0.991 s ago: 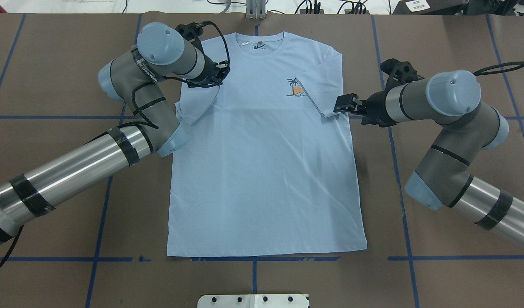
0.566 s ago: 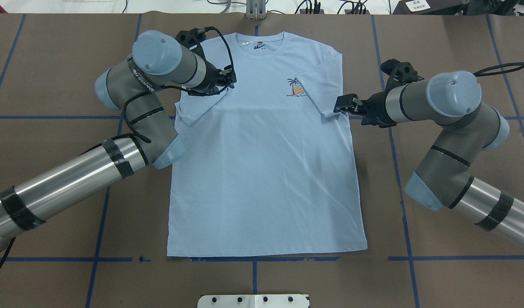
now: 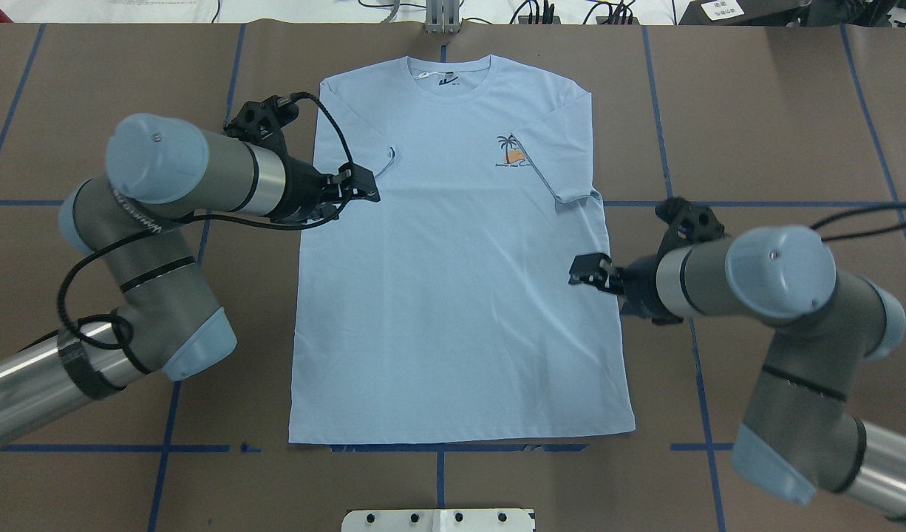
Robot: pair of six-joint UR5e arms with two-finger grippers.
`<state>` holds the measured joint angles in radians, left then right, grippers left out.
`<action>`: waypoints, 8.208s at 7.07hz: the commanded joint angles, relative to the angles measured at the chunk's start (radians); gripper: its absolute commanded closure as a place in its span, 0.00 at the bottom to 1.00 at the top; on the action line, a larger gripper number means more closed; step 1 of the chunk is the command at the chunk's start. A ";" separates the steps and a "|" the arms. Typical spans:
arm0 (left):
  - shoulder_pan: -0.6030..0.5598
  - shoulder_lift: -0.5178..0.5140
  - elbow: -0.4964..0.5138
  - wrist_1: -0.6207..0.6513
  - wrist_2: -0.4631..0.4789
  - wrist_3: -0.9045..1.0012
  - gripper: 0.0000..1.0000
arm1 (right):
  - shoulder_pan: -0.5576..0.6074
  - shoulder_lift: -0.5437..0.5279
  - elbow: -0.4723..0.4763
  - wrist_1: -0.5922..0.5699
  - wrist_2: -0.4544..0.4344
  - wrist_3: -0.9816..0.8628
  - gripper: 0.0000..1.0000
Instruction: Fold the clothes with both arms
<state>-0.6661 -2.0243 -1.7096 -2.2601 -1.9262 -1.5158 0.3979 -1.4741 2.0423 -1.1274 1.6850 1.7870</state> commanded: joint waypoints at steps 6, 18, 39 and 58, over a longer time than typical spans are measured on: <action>0.008 0.052 -0.028 -0.001 -0.043 -0.001 0.22 | -0.291 -0.166 0.075 -0.077 -0.266 0.304 0.18; 0.016 0.055 -0.022 0.001 -0.043 0.002 0.22 | -0.283 -0.143 0.070 -0.117 -0.266 0.262 1.00; 0.545 0.255 -0.421 0.571 0.400 -0.308 1.00 | -0.241 -0.164 0.165 -0.130 -0.260 0.261 1.00; -0.072 -0.180 0.429 0.079 0.371 0.101 1.00 | 0.415 0.672 -0.925 -0.037 0.019 -0.368 1.00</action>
<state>-0.7382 -2.1958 -1.3093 -2.1670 -1.5565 -1.4133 0.8128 -0.8139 1.1536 -1.1763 1.7067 1.4266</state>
